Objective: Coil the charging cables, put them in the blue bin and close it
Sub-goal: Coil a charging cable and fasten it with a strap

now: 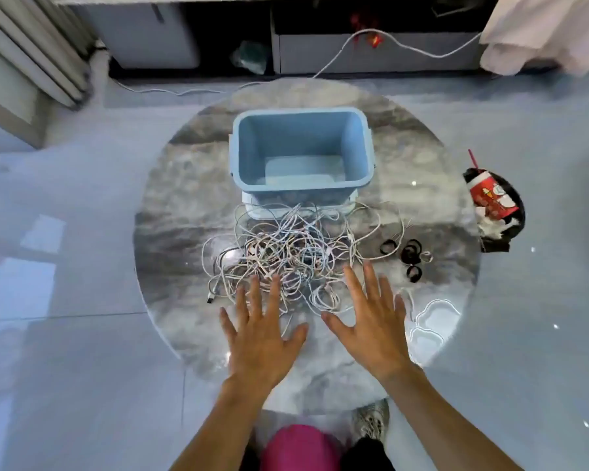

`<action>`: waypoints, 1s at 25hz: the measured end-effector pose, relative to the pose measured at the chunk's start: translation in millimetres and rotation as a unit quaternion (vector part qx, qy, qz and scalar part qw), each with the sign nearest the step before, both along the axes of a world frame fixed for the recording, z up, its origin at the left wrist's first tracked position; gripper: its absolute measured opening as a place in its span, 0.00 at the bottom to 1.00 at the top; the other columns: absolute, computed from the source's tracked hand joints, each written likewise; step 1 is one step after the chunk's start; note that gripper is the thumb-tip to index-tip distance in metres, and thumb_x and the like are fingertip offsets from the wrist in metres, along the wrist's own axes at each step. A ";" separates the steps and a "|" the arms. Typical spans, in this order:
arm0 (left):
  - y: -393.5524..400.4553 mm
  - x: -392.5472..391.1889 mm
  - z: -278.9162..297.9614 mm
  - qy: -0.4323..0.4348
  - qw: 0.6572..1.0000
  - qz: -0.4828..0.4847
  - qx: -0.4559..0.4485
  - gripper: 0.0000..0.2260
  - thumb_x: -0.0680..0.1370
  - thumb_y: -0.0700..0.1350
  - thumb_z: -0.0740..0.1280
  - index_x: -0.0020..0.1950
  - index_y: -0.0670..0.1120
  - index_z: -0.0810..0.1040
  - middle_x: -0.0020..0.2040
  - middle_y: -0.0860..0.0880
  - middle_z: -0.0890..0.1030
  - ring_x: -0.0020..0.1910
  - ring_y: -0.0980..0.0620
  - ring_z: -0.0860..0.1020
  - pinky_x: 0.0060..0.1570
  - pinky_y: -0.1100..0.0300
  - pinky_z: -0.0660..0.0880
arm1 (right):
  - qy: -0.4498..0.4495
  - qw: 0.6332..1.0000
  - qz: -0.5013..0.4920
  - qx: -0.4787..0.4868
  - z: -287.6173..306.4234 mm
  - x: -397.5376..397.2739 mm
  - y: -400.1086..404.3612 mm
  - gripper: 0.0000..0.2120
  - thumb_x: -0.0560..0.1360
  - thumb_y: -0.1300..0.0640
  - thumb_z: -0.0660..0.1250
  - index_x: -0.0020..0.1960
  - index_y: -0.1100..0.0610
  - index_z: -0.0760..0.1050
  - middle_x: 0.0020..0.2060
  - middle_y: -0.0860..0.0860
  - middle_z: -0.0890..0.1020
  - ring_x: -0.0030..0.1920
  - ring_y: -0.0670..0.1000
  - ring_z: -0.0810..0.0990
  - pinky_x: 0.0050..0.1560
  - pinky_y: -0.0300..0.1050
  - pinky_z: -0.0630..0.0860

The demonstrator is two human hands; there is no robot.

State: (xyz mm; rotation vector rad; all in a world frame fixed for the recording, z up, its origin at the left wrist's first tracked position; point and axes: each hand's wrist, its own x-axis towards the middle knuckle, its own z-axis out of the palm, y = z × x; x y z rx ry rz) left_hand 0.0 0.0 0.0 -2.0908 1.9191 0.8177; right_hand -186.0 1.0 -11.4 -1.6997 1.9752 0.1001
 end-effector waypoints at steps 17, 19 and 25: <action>-106.5 -2.9 -163.1 -0.039 0.936 -0.241 -0.254 0.25 0.79 0.56 0.57 0.72 0.60 0.49 0.71 0.56 0.64 0.69 0.51 0.61 0.68 0.50 0.60 | 0.040 0.970 0.146 -0.192 -166.5 5.2 -80.2 0.29 0.73 0.38 0.53 0.73 0.44 0.62 0.66 0.48 0.66 0.63 0.54 0.73 0.65 0.52 0.70; -101.4 4.7 -160.6 -0.011 0.933 -0.239 -0.268 0.27 0.78 0.53 0.60 0.74 0.59 0.51 0.72 0.54 0.63 0.69 0.51 0.61 0.69 0.52 0.60 | 0.043 0.976 0.145 -0.157 -156.4 11.9 -80.5 0.31 0.76 0.39 0.55 0.77 0.41 0.51 0.71 0.47 0.59 0.68 0.53 0.66 0.70 0.49 0.63; -84.7 4.5 -148.6 0.063 0.937 -0.248 -0.236 0.36 0.74 0.54 0.68 0.77 0.54 0.54 0.72 0.51 0.64 0.70 0.48 0.61 0.71 0.51 0.62 | 0.029 0.981 0.111 -0.157 -144.2 20.2 -64.3 0.33 0.76 0.44 0.64 0.77 0.45 0.53 0.72 0.48 0.62 0.69 0.55 0.68 0.69 0.52 0.68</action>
